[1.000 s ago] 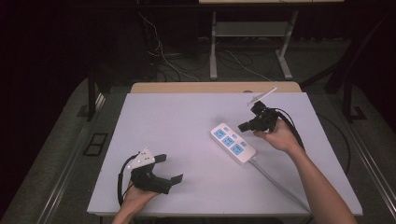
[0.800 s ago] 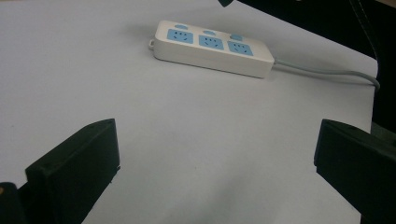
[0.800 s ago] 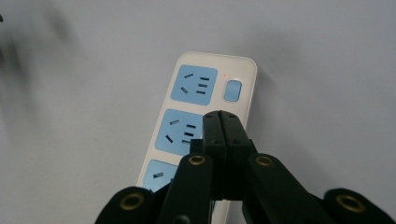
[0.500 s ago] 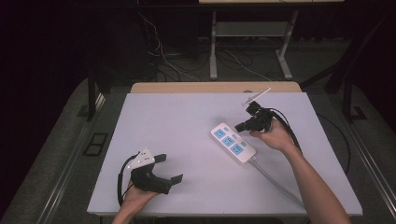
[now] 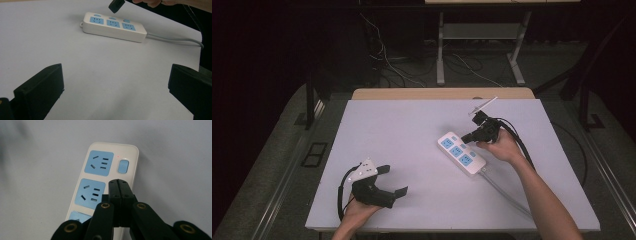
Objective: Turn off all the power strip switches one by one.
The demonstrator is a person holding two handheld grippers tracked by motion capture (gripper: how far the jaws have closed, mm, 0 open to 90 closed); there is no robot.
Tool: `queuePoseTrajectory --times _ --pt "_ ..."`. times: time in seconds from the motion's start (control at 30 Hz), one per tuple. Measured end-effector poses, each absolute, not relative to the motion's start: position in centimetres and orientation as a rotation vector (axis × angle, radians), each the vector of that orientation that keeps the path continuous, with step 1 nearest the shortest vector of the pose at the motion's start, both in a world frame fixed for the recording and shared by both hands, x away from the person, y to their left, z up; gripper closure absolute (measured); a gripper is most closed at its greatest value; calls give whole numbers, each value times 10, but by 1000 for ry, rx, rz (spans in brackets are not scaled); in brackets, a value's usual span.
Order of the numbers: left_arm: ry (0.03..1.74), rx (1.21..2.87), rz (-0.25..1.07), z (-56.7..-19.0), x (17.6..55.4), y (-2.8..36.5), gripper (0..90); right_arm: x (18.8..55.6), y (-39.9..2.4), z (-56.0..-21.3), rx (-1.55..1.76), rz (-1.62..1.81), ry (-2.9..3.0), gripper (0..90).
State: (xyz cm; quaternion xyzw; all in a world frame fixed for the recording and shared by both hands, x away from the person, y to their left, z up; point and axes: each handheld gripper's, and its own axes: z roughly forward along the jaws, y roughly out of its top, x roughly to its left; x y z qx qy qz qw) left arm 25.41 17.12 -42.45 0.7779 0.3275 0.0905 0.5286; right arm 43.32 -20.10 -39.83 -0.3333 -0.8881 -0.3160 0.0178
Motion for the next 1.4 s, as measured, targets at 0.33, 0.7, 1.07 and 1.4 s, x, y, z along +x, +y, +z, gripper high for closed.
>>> queuePoseTrajectory --times 0.33,0.7,1.07,1.4 --pt "780 1856 217 -424 254 171 0 434 -197 -405 -1037 -960 -2759 900" --pt "783 1857 219 -424 254 172 0 436 -198 -411 -1039 -964 -2740 900" --pt "782 1856 219 -424 253 171 0 434 -199 -413 -1049 -1002 -2723 900" --pt "782 1854 222 -423 253 171 0 432 -200 -416 -1057 -1037 -2724 900"
